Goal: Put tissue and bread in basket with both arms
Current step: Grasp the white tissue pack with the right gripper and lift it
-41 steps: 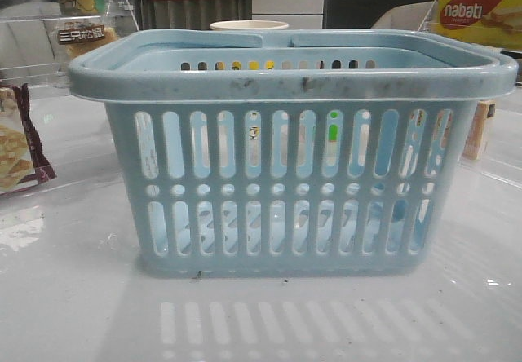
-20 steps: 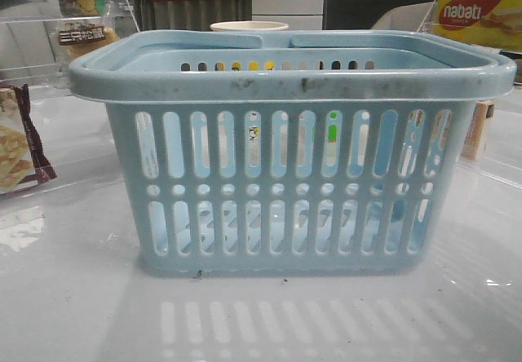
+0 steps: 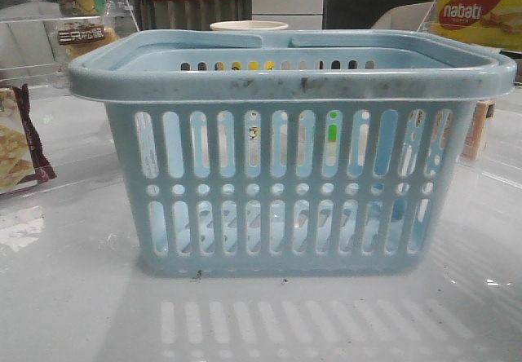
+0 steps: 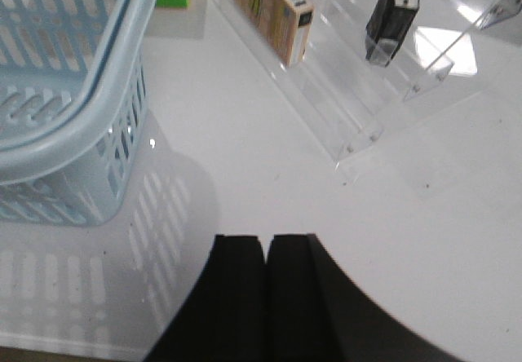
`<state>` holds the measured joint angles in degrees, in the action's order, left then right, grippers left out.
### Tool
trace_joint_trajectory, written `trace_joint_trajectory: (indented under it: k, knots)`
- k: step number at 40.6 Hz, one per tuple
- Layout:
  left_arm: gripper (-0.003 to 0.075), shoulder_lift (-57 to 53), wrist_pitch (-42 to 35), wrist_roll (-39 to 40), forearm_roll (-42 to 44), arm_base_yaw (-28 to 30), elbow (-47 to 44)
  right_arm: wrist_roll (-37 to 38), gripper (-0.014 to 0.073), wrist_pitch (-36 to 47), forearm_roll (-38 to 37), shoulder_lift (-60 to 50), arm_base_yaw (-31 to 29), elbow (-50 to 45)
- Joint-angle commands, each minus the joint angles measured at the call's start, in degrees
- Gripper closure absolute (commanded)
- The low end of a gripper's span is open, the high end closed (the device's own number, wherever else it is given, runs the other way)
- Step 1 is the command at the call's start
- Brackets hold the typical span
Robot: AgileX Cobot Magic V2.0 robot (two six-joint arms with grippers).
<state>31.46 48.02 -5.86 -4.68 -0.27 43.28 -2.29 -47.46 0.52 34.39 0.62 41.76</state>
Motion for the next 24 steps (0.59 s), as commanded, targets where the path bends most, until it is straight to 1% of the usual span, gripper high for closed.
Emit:
trace_joint_trajectory:
  k: [1,6,8,9,11,14,15,17,20,24]
  knots:
    - [0.0630,2.42,-3.71,-0.08,-0.80,-0.36,0.94,-0.22,0.0526,2.28,-0.52,2.85,-0.28,1.96]
    - [0.0625,4.58,-4.17,-0.08,-0.69,-0.36,0.29,-0.22,0.0509,1.89,-0.52,5.71,-0.28,1.96]
    - [0.0592,5.20,-4.77,-0.08,-0.47,-0.36,-0.09,-0.22,0.0459,1.84,-0.52,6.60,-0.28,1.96]
    - [0.0558,5.42,-5.29,-0.08,-0.47,-0.36,-0.22,-0.22,0.0425,1.84,-0.52,6.90,-0.28,1.96]
    - [0.0487,5.72,-6.05,-0.34,-0.47,-0.36,-0.47,-0.22,0.0322,1.90,-0.52,7.56,-0.28,1.96]
    - [0.0337,5.92,-7.10,-0.34,-0.47,-0.52,-0.47,-0.22,0.0165,1.95,-0.52,8.30,-0.28,1.96]
    - [0.0300,5.92,-7.49,-0.34,-0.47,-0.67,-0.47,-0.22,0.0114,1.95,-0.52,8.63,-0.28,1.96]
    - [0.0230,5.92,-8.47,-0.34,-0.47,-1.38,-0.47,-0.22,0.0054,2.14,-0.52,9.17,-0.28,1.96]
    - [0.0187,6.01,-9.88,-0.34,-0.82,-3.44,-0.47,-0.22,0.0034,3.00,-0.52,10.13,-0.28,1.96]
    - [0.0193,6.01,-10.42,-0.45,-0.82,-7.61,-0.47,0.14,0.0034,5.38,-0.97,11.67,-0.62,2.20]
